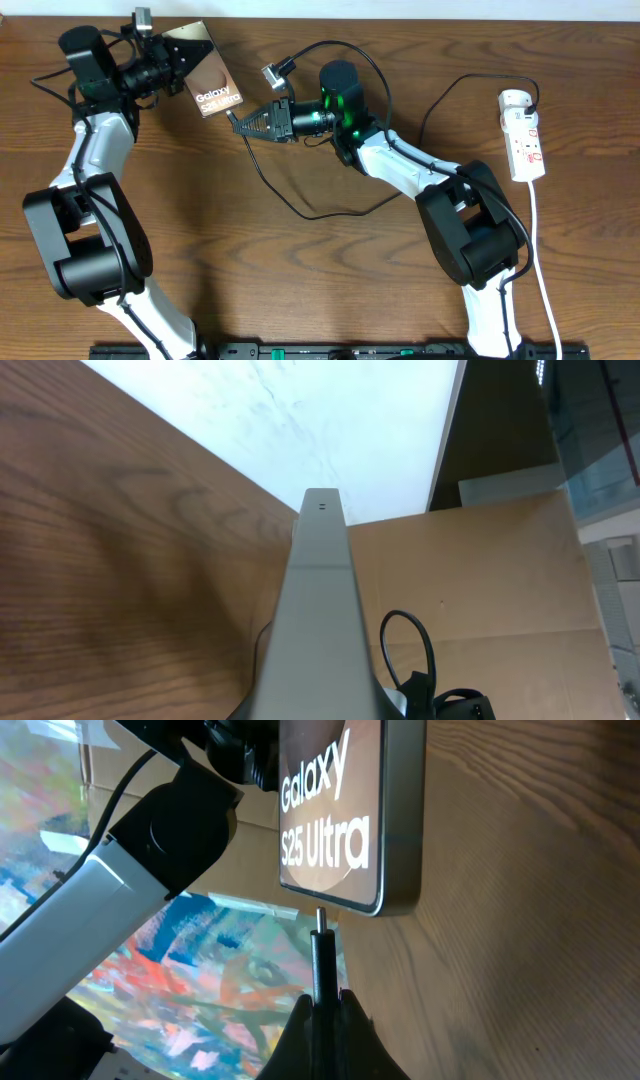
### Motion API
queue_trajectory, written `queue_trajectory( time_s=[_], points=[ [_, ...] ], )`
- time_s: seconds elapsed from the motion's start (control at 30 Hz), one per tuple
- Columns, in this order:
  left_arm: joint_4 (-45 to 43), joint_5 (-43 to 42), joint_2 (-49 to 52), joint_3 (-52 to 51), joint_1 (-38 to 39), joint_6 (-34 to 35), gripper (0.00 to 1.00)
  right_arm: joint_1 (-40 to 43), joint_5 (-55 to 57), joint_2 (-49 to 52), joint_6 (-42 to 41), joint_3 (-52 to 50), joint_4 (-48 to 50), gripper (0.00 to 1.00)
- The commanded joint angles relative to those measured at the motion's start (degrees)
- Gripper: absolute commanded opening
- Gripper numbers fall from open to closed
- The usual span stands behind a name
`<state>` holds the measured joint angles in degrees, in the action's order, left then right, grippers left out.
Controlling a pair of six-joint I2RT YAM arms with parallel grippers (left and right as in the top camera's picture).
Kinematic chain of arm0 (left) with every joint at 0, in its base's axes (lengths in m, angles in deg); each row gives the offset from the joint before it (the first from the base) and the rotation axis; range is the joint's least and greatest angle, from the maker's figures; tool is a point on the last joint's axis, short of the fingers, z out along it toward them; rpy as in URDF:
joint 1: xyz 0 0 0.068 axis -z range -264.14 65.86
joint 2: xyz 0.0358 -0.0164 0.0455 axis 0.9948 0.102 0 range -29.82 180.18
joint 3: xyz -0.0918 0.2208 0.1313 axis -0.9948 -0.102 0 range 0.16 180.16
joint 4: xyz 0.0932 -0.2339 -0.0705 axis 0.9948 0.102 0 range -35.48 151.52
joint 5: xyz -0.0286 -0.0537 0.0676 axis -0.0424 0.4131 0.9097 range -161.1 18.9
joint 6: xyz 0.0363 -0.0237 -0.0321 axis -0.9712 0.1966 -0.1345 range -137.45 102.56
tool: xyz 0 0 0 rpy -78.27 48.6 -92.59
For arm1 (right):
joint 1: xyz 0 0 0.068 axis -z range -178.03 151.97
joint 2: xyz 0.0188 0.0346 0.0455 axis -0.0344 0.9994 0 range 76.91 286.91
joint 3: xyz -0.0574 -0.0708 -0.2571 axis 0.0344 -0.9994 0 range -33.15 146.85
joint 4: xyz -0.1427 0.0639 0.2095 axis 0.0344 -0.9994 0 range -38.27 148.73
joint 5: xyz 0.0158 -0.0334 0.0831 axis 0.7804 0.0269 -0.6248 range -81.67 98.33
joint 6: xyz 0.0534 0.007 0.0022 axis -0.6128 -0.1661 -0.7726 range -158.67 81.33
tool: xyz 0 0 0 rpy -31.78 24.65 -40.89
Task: Plug charger to phone and switch on socket
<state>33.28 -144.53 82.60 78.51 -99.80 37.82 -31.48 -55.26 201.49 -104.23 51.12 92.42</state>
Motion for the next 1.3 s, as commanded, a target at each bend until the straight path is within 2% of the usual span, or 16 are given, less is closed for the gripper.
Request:
queue_trajectory(
  time_s=[0.0, 0.6, 1.27],
  points=[
    [-0.5, -1.9, -0.2, 0.5, -0.1, -0.2, 0.07, 0.3, -0.2, 0.2, 0.3, 0.3, 0.1, 0.01],
    [-0.5, -1.7, -0.2, 0.5, -0.1, 2.6, 0.07, 0.3, 0.1, 0.2, 0.5, 0.3, -0.1, 0.01],
    [-0.6, -1.6, -0.2, 0.5, -0.1, 0.9, 0.07, 0.3, 0.0, 0.2, 0.4, 0.3, 0.0, 0.01]
  ],
)
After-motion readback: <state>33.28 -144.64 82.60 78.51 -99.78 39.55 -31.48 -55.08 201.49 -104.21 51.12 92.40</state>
